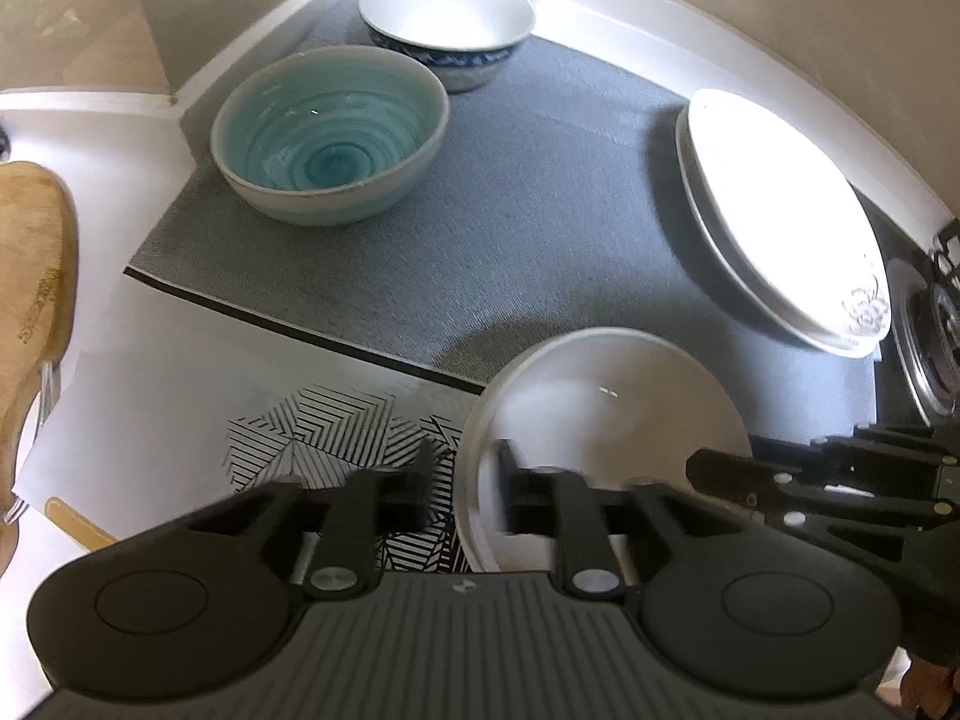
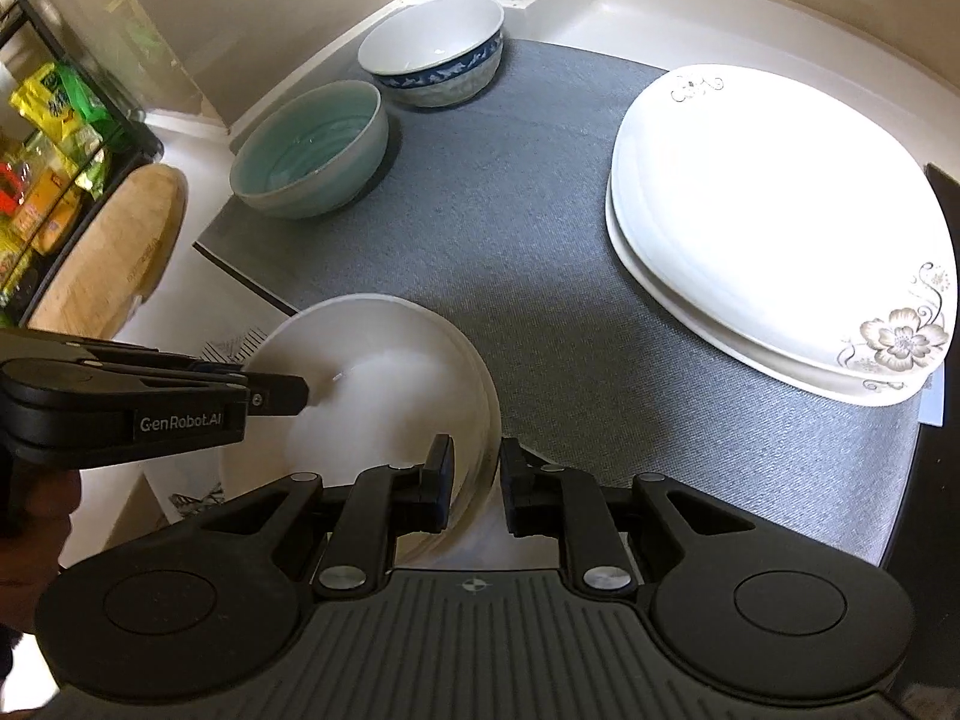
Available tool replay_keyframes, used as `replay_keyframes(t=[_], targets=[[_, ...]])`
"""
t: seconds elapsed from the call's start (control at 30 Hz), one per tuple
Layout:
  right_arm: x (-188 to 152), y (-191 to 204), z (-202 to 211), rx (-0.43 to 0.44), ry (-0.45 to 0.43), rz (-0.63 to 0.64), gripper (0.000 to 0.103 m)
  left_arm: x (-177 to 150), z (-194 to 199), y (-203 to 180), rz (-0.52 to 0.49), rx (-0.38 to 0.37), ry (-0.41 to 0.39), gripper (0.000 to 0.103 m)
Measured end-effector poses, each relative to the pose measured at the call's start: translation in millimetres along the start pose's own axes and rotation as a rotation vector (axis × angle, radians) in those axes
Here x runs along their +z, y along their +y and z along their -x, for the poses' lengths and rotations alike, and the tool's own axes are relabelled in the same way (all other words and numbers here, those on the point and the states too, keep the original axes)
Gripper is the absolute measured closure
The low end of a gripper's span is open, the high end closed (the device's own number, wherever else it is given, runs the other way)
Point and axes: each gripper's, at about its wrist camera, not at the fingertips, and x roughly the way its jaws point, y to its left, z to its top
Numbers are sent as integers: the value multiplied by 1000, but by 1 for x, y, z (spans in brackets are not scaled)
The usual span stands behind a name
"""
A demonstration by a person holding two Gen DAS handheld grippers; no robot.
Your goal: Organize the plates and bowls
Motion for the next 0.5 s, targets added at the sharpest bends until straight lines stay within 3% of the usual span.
replay_keyframes(t=[0.03, 0.1, 0.2, 0.3, 0.5], targets=[[0, -1, 1, 6, -5, -3, 73, 0, 3, 2, 13, -1, -12, 46], [1, -1, 6, 12, -22, -7, 59, 1, 12, 7, 35, -4, -44, 20], [4, -2, 14, 8, -44, 2, 52, 3, 24, 16, 70, 1, -94, 7], [7, -3, 21, 3, -65, 2, 48, 7, 33, 26, 116, 16, -121, 1], [15, -4, 26, -17, -94, 5, 44, 17, 40, 46, 201, 70, -118, 0]])
